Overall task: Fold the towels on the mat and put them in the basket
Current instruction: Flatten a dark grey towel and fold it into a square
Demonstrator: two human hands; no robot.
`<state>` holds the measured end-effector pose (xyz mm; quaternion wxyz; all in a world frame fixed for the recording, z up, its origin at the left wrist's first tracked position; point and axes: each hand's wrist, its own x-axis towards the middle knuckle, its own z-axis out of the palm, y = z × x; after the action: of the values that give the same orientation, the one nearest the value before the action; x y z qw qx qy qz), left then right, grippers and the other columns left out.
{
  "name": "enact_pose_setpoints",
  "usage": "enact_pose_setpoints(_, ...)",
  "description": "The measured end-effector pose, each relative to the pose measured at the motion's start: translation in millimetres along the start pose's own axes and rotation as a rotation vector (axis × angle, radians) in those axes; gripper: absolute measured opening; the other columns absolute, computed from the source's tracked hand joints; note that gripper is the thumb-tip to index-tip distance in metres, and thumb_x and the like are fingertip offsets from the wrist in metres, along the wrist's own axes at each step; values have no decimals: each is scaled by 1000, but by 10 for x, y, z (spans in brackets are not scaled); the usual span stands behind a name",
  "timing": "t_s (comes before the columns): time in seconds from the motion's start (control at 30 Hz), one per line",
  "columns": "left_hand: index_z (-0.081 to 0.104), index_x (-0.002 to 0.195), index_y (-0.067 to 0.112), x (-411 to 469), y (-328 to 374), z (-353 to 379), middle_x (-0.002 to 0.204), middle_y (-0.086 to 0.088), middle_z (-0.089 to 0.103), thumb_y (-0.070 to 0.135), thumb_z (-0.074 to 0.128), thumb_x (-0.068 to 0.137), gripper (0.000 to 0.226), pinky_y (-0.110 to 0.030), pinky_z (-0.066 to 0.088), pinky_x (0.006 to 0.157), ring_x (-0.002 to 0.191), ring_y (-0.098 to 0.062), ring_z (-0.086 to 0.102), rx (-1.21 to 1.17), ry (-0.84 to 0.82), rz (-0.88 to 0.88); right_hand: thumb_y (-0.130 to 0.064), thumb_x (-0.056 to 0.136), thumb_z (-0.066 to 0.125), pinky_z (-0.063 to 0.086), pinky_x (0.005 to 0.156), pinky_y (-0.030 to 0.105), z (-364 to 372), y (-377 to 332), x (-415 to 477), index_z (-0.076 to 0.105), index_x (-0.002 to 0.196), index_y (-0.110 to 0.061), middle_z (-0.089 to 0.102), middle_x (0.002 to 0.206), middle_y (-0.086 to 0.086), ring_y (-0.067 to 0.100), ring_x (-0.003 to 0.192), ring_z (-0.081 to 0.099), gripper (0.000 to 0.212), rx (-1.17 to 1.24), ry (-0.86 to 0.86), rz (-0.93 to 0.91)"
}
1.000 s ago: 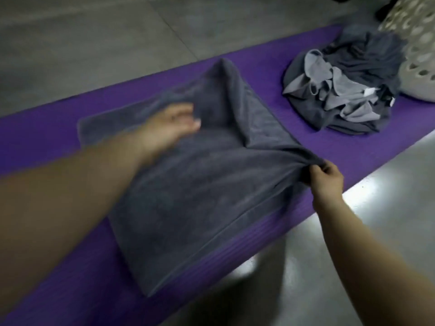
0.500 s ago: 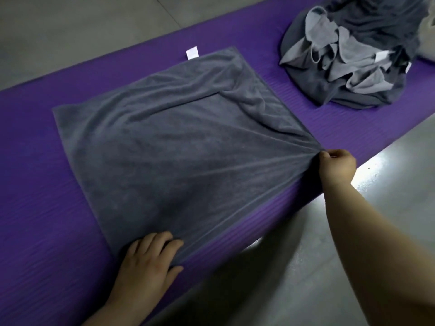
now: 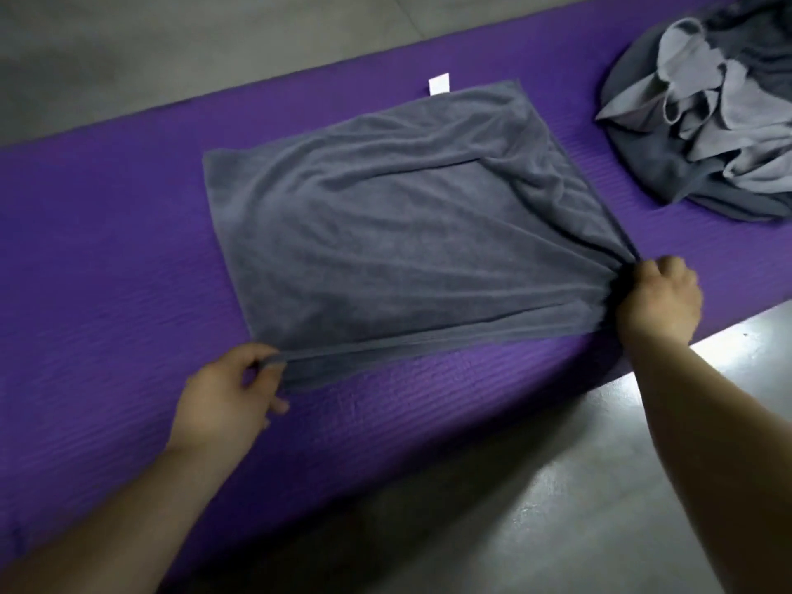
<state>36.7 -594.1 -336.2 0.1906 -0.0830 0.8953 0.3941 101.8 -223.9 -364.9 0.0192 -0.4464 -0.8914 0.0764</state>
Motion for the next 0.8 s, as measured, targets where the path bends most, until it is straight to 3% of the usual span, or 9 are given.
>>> enact_pose_setpoints(0.07,58,94,8,60,129,-54,73,0,62,5,44,93,14,-11,48,41,49,-7,62,-368,-8,-75,1,88,41,34,91,47,-18,33,-75,52,118,8,46,123,31,44,114,43,32,-12,-83,-42)
enact_pose_setpoints(0.17,55,78,15,155,382,-136,55,6,64,0,41,94,25,-8,48,46,43,1,58,-570,-22,-24,-19,76,39,37,93,45,-74,121,-167,53,120,5,50,125,29,45,114,46,52,0,-114,-112)
enact_pose_setpoints(0.2,54,76,15,185,474,-193,56,5,61,0,41,93,26,-7,46,45,40,2,55,-588,-33,-3,-22,72,40,36,95,45,-80,134,-203,52,121,6,50,127,29,46,114,46,58,-10,-136,-161)
enact_pose_setpoints(0.3,50,70,17,295,679,-323,67,-1,49,1,43,92,28,-8,39,40,34,2,45,-533,-59,101,-8,84,53,34,94,46,-103,126,-257,49,123,6,48,129,28,47,112,46,42,-153,-194,-174)
enact_pose_setpoints(0.43,47,66,19,527,810,-686,51,4,53,4,44,92,30,-6,37,37,32,2,44,-390,-4,191,-4,91,43,40,83,42,-189,-60,-320,51,116,3,53,118,25,40,107,52,27,-303,-180,-193)
enact_pose_setpoints(0.53,45,67,18,770,816,-1201,60,-7,45,6,41,95,31,-6,39,34,27,2,45,-282,72,164,-1,85,53,46,75,46,-281,-353,-414,59,106,8,60,101,31,46,90,58,23,-178,-25,-338)
enact_pose_setpoints(0.6,42,69,17,884,808,-1595,66,-6,42,6,38,97,31,-9,43,33,28,3,48,-293,113,124,8,75,59,50,55,50,-410,-623,-484,64,100,10,64,84,30,46,64,62,25,-73,85,-496)
enact_pose_setpoints(0.67,41,70,17,935,831,-1970,68,-6,42,5,36,97,31,-11,43,32,29,3,51,-315,143,93,12,66,64,45,36,41,-615,-891,-528,65,104,6,66,77,26,40,45,60,39,-39,199,-647)
enact_pose_setpoints(0.8,39,67,17,962,887,-2725,68,-5,40,3,38,96,33,-10,42,32,40,-9,54,-387,293,125,-16,71,39,35,25,26,-1293,-1479,-588,55,97,-11,63,65,18,29,32,55,31,-49,361,-966)
